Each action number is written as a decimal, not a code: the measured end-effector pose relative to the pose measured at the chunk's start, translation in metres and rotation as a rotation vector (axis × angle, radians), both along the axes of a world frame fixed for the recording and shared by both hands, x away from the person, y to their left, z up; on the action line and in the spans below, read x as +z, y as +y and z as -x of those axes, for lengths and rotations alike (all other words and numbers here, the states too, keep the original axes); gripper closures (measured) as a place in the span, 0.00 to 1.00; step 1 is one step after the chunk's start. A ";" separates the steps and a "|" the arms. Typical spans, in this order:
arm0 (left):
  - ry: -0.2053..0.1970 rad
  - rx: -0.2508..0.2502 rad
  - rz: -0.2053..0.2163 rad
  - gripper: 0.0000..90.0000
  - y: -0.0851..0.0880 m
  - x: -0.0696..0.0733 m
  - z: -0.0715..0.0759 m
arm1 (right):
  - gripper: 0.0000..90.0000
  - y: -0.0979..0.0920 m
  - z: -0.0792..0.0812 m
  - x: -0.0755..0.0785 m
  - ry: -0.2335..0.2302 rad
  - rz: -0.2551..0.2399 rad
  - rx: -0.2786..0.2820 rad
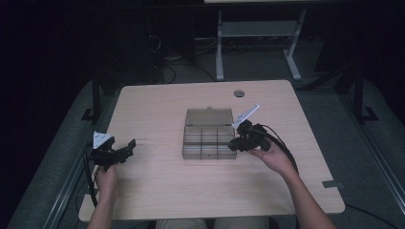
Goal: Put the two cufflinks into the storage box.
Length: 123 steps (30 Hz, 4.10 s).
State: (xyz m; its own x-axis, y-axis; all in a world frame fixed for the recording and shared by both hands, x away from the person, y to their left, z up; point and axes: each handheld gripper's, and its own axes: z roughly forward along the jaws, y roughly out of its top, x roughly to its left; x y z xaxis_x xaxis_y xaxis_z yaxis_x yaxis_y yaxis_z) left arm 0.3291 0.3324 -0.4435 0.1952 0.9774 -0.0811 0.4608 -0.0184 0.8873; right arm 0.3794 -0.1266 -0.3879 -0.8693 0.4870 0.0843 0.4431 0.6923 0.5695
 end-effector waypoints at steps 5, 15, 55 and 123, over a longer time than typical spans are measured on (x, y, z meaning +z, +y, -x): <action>0.000 -0.001 -0.002 0.14 0.000 0.000 0.000 | 0.81 0.012 -0.009 0.001 0.000 0.004 0.018; -0.006 0.010 0.003 0.14 0.002 0.001 0.000 | 0.81 0.048 -0.031 0.006 0.004 -0.004 0.049; -0.016 0.007 0.000 0.14 0.004 0.002 0.001 | 0.81 0.126 -0.078 -0.031 0.066 0.028 0.072; -0.005 -0.003 -0.011 0.14 -0.001 0.002 0.001 | 0.71 -0.076 0.007 -0.016 0.025 0.014 -0.160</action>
